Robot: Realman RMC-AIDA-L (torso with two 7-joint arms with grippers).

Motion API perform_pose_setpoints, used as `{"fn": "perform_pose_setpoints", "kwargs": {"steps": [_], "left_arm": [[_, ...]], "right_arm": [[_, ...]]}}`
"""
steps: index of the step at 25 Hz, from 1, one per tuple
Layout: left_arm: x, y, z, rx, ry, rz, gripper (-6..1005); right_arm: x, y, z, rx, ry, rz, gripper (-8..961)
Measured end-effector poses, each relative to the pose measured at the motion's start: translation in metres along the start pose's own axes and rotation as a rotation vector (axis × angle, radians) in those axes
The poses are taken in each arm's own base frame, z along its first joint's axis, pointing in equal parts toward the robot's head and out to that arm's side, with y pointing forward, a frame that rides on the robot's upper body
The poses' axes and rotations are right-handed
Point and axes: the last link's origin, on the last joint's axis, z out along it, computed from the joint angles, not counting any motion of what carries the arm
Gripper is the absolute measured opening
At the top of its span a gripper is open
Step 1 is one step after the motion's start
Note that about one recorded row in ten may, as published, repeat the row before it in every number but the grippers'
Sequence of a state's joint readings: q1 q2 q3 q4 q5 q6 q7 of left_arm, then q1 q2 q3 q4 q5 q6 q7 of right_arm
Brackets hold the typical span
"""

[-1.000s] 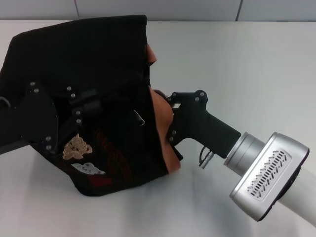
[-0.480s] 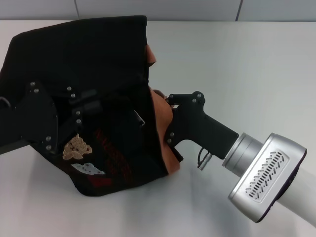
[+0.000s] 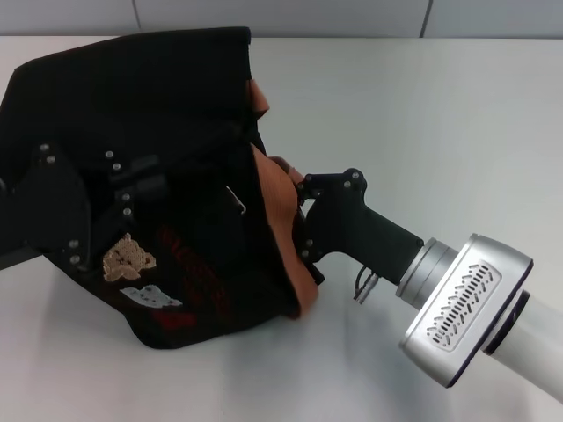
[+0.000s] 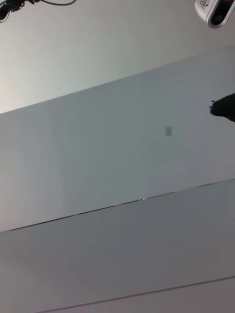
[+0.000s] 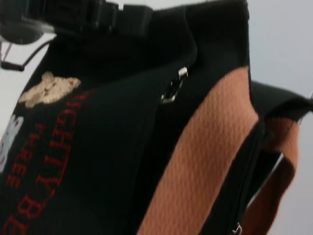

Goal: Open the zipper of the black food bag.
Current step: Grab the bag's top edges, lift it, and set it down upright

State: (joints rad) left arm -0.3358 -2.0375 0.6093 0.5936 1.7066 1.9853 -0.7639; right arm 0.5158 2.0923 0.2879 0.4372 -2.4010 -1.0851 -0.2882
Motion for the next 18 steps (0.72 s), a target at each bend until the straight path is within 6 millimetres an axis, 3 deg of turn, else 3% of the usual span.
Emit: {"fn": "perform_pose_setpoints", "kwargs": {"steps": [7,18], "left_arm": [[0.001,-0.001,-0.011,0.053,-0.003,0.016,92],[0.007,-0.005,-0.042,0.180,-0.018,0.044,92]], "right_arm": [[0.008,-0.003,-0.003,0.010,0.046,0.002,0],[0.027,-0.026,-0.017,0.134,0.129,0.023,29]]}}
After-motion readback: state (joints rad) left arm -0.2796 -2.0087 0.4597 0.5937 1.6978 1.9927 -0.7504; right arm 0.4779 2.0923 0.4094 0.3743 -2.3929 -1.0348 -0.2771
